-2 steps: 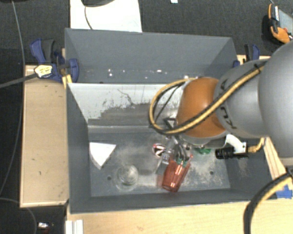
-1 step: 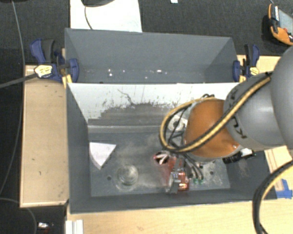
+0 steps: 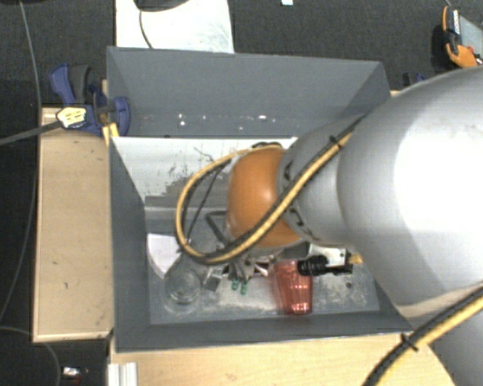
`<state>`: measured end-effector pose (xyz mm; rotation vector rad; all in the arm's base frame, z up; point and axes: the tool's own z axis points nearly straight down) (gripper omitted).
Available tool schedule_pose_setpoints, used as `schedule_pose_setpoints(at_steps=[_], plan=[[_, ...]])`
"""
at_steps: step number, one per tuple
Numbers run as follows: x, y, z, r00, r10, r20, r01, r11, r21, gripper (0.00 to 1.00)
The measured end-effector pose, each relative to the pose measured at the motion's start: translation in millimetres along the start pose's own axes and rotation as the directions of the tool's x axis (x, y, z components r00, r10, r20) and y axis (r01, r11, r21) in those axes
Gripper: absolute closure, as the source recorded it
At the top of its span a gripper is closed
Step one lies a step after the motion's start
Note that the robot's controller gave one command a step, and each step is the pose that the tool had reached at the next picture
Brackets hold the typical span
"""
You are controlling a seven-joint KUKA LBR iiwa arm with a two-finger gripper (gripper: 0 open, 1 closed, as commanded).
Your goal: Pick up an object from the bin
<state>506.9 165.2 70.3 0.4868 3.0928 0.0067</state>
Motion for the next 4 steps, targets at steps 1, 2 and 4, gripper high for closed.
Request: schedule_pose_setpoints(at_steps=[1,2,4], plan=[[-0.1,-0.2,-0.1,1.000,0.000,0.000,0.000,1.000,0.000,1.00],[0.0,-0.2,-5.6,1.000,0.000,0.000,0.000,1.000,0.000,1.00],[-0.4,-0.3,-41.9,1.000,-0.003,0.000,0.003,1.000,0.000,1.00]])
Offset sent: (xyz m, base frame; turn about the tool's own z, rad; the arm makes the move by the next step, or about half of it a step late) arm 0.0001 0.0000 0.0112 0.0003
